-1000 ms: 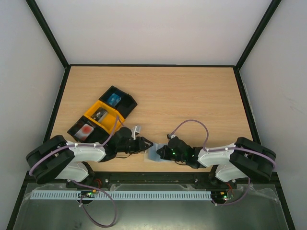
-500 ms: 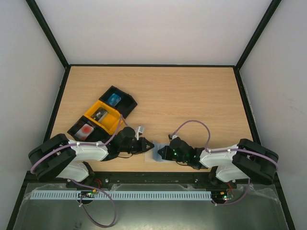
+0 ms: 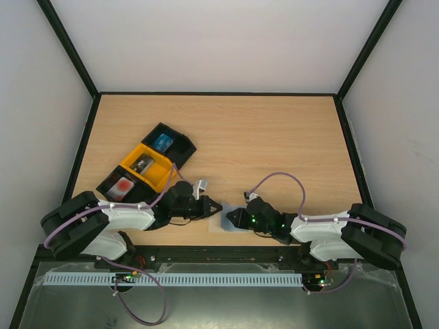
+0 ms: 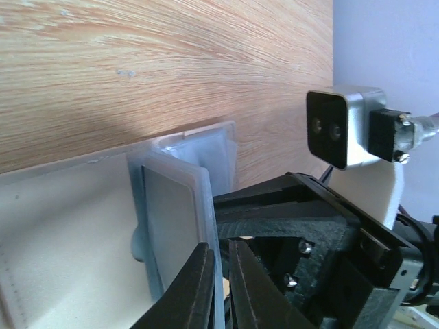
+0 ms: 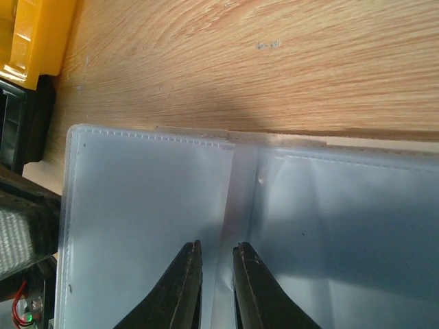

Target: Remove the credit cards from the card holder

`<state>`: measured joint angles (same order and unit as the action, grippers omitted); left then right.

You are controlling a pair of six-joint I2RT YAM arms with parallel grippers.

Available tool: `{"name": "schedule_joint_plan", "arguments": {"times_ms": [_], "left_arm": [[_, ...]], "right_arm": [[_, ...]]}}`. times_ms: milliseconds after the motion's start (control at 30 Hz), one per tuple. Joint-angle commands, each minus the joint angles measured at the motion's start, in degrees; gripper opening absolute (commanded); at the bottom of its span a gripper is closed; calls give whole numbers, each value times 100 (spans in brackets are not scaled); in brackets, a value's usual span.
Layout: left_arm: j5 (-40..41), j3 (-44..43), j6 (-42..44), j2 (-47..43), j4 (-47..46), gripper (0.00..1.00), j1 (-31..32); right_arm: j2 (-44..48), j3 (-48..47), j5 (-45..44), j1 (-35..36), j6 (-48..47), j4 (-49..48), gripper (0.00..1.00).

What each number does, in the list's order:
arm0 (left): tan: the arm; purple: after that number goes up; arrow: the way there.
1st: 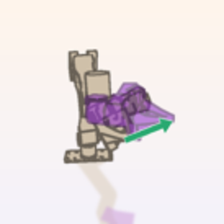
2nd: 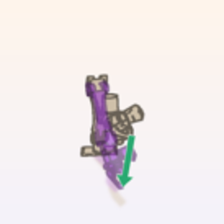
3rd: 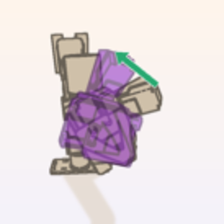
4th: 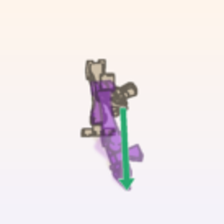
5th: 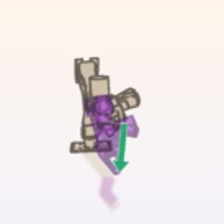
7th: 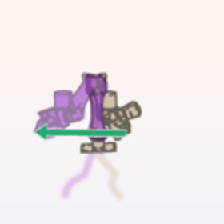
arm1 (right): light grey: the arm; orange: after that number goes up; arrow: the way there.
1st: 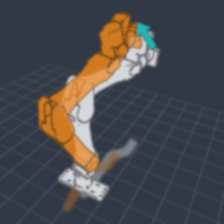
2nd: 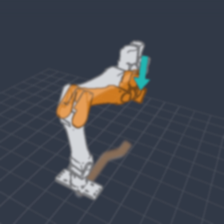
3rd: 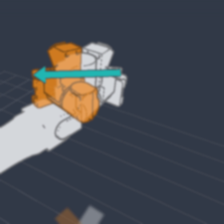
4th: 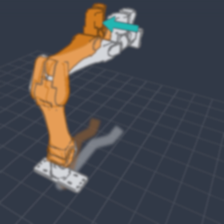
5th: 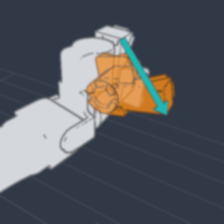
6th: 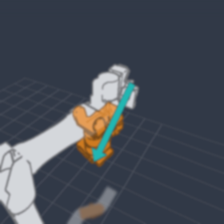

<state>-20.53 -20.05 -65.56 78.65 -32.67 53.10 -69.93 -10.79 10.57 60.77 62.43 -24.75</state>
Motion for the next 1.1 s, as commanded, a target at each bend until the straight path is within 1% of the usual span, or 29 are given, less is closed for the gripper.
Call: {"name": "schedule_joint_plan", "arguments": {"times_ms": [0,133,267,333,500,600,700,800,833,900,1067], "left_arm": [[-152,-44,-104,95,-466,11,40],[-118,-103,-106,181,-395,18,60],[32,-202,-88,141,-248,28,147],[104,-310,-19,115,-99,27,223],[126,-435,-1,193,-43,19,304],[146,-457,-1,244,-34,18,313],[176,-512,28,265,32,21,323],[273,-657,173,281,338,25,342],[322,-715,228,294,496,27,345],[501,-797,322,269,886,35,350],[983,-641,322,22,1277,40,306]], "right_arm": [[-18,56,-130,16,59,-211,15],[-10,71,-160,19,101,-219,18],[111,156,-222,15,136,-225,17],[165,191,-255,16,146,-227,15],[378,217,-302,22,155,-70,14],[681,217,-409,15,142,200,17],[1086,231,-547,14,127,483,22],[1334,264,-585,14,111,663,24],[1381,280,-578,17,111,696,24],[1443,294,-553,21,109,745,24],[1305,193,-316,19,44,671,21]]}}
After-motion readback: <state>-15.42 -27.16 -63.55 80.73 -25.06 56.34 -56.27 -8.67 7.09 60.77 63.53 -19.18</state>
